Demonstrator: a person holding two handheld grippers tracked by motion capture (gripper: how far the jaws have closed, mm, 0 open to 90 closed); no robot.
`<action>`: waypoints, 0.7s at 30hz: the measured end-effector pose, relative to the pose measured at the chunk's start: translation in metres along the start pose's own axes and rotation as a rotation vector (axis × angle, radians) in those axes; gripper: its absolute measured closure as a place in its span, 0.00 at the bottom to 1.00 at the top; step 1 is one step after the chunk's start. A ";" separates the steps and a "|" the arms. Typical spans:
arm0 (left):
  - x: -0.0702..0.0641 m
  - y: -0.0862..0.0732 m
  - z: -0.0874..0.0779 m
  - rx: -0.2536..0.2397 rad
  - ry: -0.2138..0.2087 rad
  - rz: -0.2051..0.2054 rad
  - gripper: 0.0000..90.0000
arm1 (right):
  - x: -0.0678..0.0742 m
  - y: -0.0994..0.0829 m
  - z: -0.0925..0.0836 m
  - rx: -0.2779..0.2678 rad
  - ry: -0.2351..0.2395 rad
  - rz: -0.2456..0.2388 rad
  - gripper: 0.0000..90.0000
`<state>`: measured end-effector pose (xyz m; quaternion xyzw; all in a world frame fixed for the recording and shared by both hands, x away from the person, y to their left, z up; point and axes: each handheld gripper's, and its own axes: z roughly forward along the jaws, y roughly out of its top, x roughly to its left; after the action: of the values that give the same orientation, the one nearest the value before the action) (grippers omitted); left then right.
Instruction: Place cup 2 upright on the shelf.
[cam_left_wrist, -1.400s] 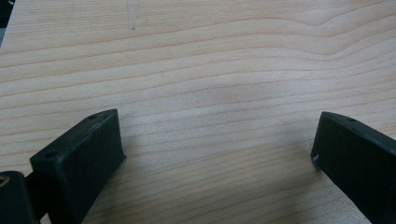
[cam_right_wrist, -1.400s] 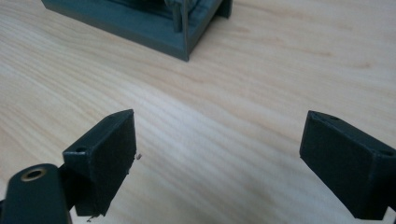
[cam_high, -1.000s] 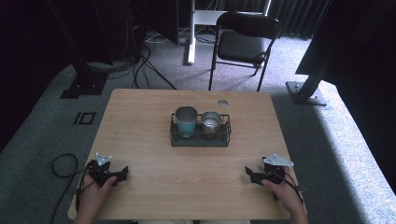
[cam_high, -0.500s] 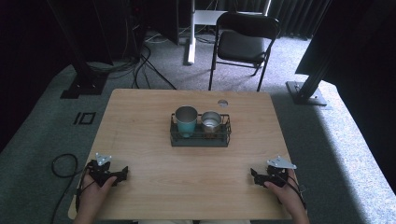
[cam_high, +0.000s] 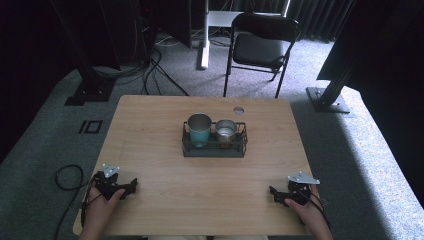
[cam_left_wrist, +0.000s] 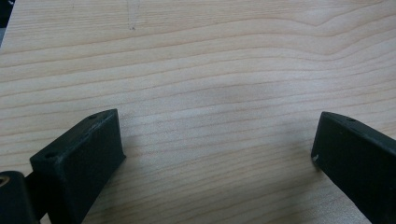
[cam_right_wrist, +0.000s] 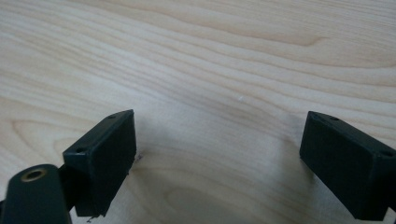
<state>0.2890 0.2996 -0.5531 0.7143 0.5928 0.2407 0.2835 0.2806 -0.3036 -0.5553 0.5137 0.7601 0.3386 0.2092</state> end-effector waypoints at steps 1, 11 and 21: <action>0.000 0.000 0.000 0.000 0.000 0.000 0.03 | 0.000 0.000 0.000 0.002 0.002 -0.006 0.12; 0.000 0.000 0.000 0.000 0.000 0.001 0.03 | 0.003 -0.001 -0.001 0.011 0.016 -0.050 0.12; 0.000 0.000 0.000 0.000 0.000 0.001 0.03 | 0.003 -0.001 -0.001 0.011 0.017 -0.049 0.12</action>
<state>0.2890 0.2996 -0.5531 0.7145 0.5926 0.2407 0.2834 0.2781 -0.3015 -0.5557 0.4931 0.7761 0.3336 0.2081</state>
